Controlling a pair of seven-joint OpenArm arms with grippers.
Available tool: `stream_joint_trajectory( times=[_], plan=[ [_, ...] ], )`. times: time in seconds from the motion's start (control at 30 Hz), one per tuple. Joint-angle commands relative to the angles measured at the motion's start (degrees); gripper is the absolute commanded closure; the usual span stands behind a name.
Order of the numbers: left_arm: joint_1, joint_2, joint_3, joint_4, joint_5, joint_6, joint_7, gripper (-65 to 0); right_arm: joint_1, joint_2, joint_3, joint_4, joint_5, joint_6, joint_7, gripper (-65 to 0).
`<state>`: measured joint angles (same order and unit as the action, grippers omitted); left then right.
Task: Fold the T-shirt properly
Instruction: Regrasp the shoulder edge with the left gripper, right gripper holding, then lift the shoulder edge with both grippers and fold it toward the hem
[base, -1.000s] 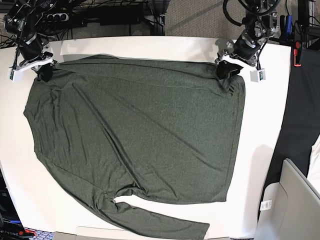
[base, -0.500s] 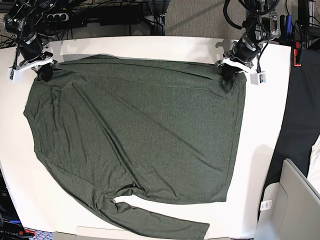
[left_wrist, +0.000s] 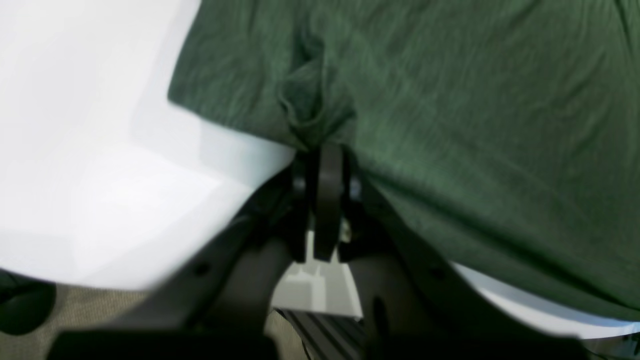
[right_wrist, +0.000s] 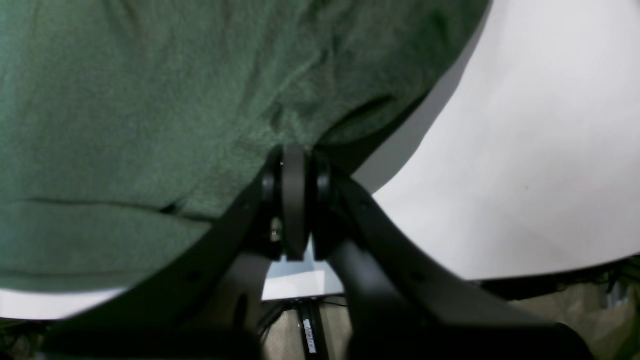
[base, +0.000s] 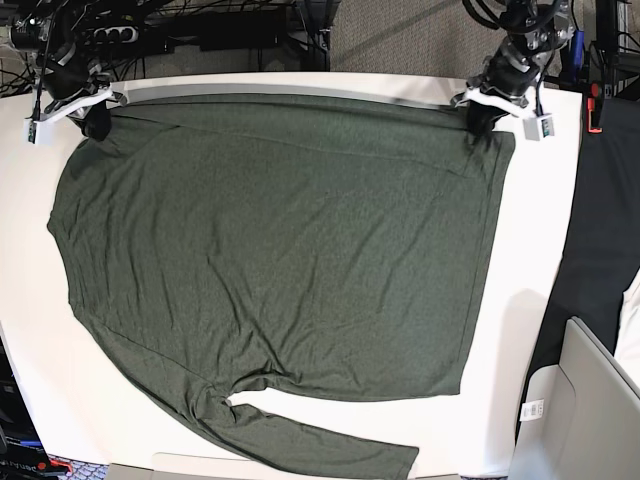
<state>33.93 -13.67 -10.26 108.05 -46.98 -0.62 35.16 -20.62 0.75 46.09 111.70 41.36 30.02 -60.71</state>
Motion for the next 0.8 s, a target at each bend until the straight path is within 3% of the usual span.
stream_joint_trajectory(
  times=[0.0, 0.33, 0.77],
  plan=[
    [0.84, -0.44, -0.68, 1.01, -0.18, -0.04, -1.44, -0.1, 0.09, 0.70, 0.46, 1.49, 1.23, 0.35, 1.41, -0.2],
    [-1.10, -0.44, -0.68, 2.32, -0.27, -0.04, -1.44, -0.1, 5.28, 0.78, 3.10, 1.57, 3.51, 0.35, 1.50, -0.2],
    [-12.26, -0.44, -0.16, 1.01, -0.10, -0.04, -0.74, -0.1, 16.45, 0.78, 2.66, -4.05, -3.96, 0.35, 1.50, -0.2]
  ],
)
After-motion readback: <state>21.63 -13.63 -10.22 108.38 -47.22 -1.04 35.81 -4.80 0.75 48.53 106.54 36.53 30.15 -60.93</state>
